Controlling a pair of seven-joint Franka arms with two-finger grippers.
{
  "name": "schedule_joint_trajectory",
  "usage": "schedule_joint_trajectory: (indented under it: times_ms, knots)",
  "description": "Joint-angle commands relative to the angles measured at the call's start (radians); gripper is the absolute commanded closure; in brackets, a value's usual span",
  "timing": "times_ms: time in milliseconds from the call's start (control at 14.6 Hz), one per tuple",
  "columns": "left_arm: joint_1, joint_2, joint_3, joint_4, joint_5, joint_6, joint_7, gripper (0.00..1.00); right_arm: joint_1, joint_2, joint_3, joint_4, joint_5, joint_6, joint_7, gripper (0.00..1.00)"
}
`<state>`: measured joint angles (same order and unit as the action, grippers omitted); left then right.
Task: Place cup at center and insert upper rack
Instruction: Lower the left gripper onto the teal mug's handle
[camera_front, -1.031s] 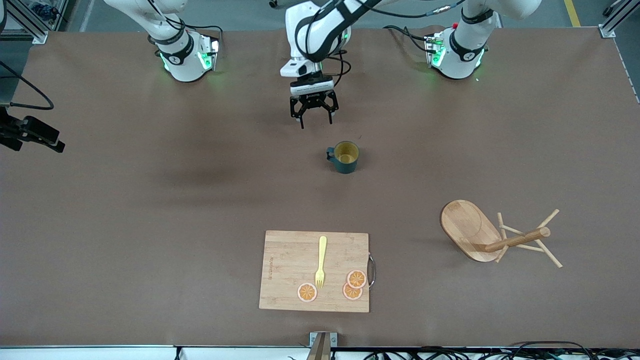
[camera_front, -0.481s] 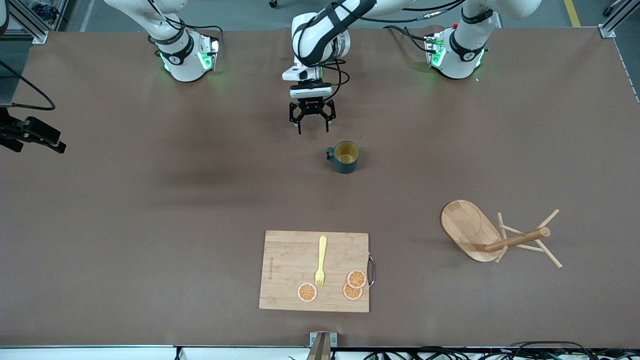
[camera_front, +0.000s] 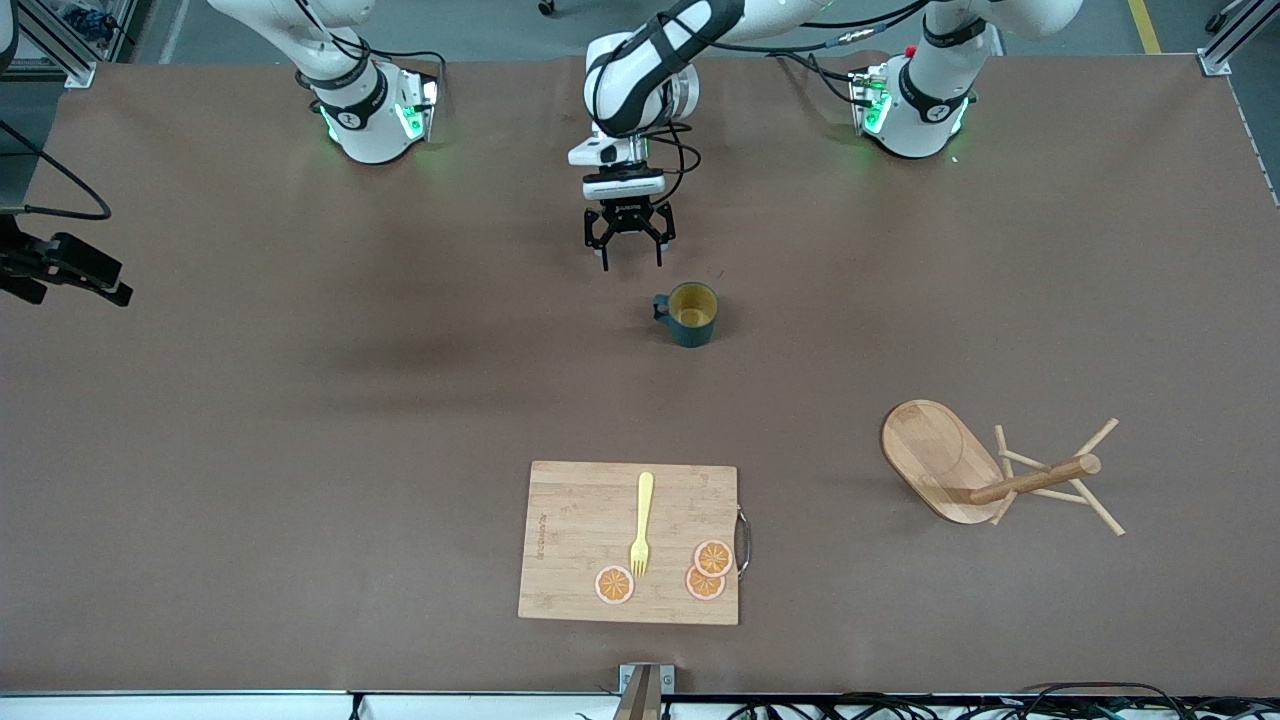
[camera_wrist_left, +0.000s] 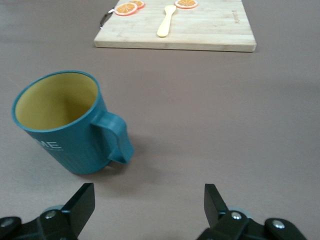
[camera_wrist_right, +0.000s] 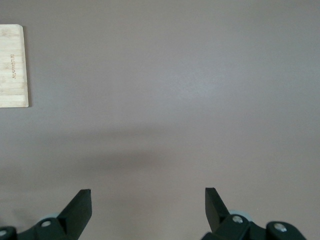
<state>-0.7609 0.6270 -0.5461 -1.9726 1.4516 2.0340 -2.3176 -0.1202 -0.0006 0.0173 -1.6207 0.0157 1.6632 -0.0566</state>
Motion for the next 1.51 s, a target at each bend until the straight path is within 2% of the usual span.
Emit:
schedule_joint_trajectory:
  times_ms: [0, 69, 275, 481, 618, 1031, 1443]
  knots:
    - [-0.012, 0.023, 0.006, 0.006, 0.027, -0.067, 0.003, 0.05, -0.003, -0.018, 0.009, -0.01, -0.017, -0.006, -0.008, 0.0]
    - [-0.018, 0.028, 0.006, 0.006, 0.035, -0.073, 0.013, 0.01, -0.003, -0.018, 0.009, -0.01, -0.019, -0.006, -0.008, 0.0]
    - [-0.018, 0.039, 0.011, 0.018, 0.047, -0.075, 0.017, 0.0, -0.001, -0.018, 0.009, -0.01, -0.017, -0.01, -0.015, 0.0]
    - [-0.017, 0.071, 0.011, 0.015, 0.143, -0.096, 0.007, 0.01, 0.008, -0.018, 0.009, -0.008, -0.017, -0.01, -0.017, 0.0]
    - [-0.018, 0.086, 0.012, 0.017, 0.165, -0.107, 0.007, 0.01, 0.007, -0.018, 0.007, -0.001, -0.019, -0.01, -0.009, 0.0]
    - [-0.012, 0.092, 0.012, 0.011, 0.236, -0.107, -0.002, 0.14, 0.004, -0.018, 0.006, 0.005, -0.017, -0.006, -0.006, 0.0]
    - [-0.018, 0.099, 0.049, -0.04, 0.348, -0.107, -0.009, 0.15, 0.013, -0.01, 0.007, 0.005, -0.01, -0.008, -0.008, 0.0]
